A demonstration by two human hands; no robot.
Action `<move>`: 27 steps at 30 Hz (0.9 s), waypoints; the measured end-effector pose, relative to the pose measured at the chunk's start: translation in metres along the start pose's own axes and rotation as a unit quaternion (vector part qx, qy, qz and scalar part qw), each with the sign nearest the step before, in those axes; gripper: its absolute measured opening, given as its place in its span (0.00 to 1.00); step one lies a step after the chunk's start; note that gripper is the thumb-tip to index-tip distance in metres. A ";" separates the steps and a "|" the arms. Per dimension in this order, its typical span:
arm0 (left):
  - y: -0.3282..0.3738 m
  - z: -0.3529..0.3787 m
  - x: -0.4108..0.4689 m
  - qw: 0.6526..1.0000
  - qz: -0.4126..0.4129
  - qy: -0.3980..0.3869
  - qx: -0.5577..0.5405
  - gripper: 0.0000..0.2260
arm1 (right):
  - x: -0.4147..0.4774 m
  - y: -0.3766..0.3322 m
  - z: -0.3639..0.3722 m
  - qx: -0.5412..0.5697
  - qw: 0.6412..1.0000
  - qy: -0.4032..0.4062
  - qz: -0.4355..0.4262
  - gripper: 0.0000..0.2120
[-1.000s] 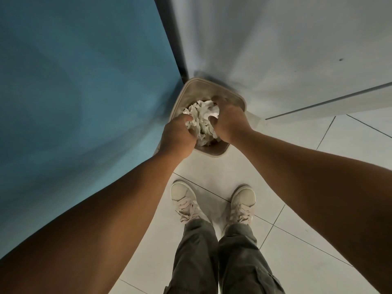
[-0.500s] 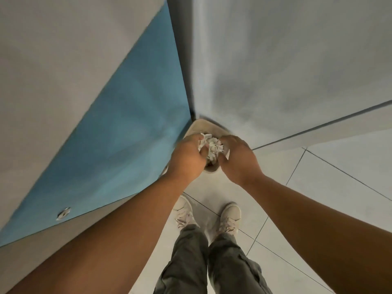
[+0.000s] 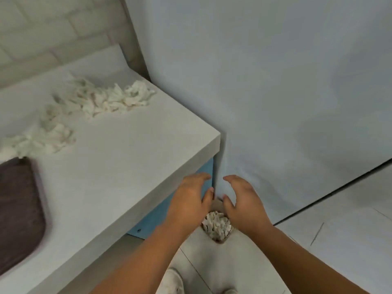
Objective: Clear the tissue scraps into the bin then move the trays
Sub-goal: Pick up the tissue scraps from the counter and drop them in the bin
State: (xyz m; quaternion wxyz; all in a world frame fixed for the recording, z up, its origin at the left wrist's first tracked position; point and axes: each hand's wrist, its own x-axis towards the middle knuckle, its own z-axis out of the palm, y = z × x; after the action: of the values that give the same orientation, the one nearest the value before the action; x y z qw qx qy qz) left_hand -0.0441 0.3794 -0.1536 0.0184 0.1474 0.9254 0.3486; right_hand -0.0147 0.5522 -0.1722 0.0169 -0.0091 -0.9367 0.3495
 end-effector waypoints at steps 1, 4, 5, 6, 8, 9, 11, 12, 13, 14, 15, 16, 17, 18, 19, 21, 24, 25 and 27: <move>0.003 -0.015 -0.002 1.000 0.004 0.016 -0.004 0.17 | 0.005 -0.013 -0.006 0.005 1.000 -0.001 -0.021 0.21; 0.003 -0.058 -0.007 0.998 0.006 0.063 0.007 0.17 | 0.025 -0.052 -0.017 0.023 0.997 0.004 -0.068 0.22; 0.002 -0.072 -0.008 0.997 0.004 0.078 0.017 0.17 | 0.033 -0.066 -0.018 0.032 0.996 -0.001 -0.081 0.23; -0.001 -0.087 -0.009 0.995 0.000 0.092 0.028 0.17 | 0.041 -0.081 -0.018 0.042 0.995 -0.008 -0.093 0.24; -0.011 -0.114 -0.011 0.992 -0.011 0.116 0.048 0.16 | 0.056 -0.111 -0.013 0.053 0.991 -0.021 -0.119 0.24; -0.017 -0.127 -0.012 0.990 -0.016 0.125 0.057 0.15 | 0.064 -0.126 -0.009 0.055 0.989 -0.025 -0.134 0.24; -0.034 -0.151 -0.015 0.988 -0.027 0.138 0.069 0.14 | 0.076 -0.155 0.003 0.049 0.985 -0.033 -0.165 0.23; -0.043 -0.162 -0.017 0.987 -0.034 0.142 0.074 0.14 | 0.082 -0.169 0.011 0.042 0.982 -0.038 -0.179 0.22; -0.054 -0.173 -0.018 0.985 -0.042 0.146 0.078 0.13 | 0.088 -0.182 0.019 0.036 0.980 -0.044 -0.190 0.21; -0.066 -0.184 -0.019 0.984 -0.051 0.151 0.081 0.13 | 0.094 -0.195 0.028 0.031 0.978 -0.052 -0.200 0.20; -0.079 -0.195 -0.020 0.982 -0.061 0.156 0.082 0.13 | 0.100 -0.208 0.038 0.027 0.976 -0.061 -0.208 0.19; -0.092 -0.206 -0.021 0.981 -0.070 0.160 0.084 0.13 | 0.107 -0.220 0.049 0.023 0.974 -0.070 -0.215 0.18; -0.106 -0.216 -0.023 0.980 -0.078 0.162 0.088 0.13 | 0.113 -0.231 0.060 0.020 0.972 -0.081 -0.221 0.18; -0.120 -0.227 -0.023 0.978 -0.085 0.164 0.093 0.13 | 0.120 -0.242 0.073 0.016 0.970 -0.090 -0.225 0.17; -0.134 -0.238 -0.024 0.977 -0.092 0.167 0.096 0.13 | 0.127 -0.253 0.086 0.011 0.968 -0.097 -0.230 0.17; -0.160 -0.258 -0.027 0.973 -0.109 0.178 0.102 0.12 | 0.140 -0.275 0.113 0.001 0.966 -0.110 -0.235 0.17; -0.196 -0.287 -0.031 0.966 -0.131 0.193 0.110 0.11 | 0.159 -0.308 0.150 -0.016 0.965 -0.126 -0.229 0.18; -0.206 -0.296 -0.034 0.965 -0.136 0.194 0.110 0.11 | 0.165 -0.319 0.161 -0.023 0.965 -0.131 -0.225 0.18; -0.226 -0.311 -0.038 0.964 -0.142 0.196 0.108 0.11 | 0.176 -0.336 0.183 -0.045 0.964 -0.140 -0.220 0.20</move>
State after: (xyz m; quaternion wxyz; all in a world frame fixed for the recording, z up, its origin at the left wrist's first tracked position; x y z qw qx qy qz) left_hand -0.1088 0.0078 -0.0681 -0.1304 -0.0560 0.9546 0.2621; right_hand -0.1991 0.1835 -0.0856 -0.0380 0.2452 -0.9235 0.2927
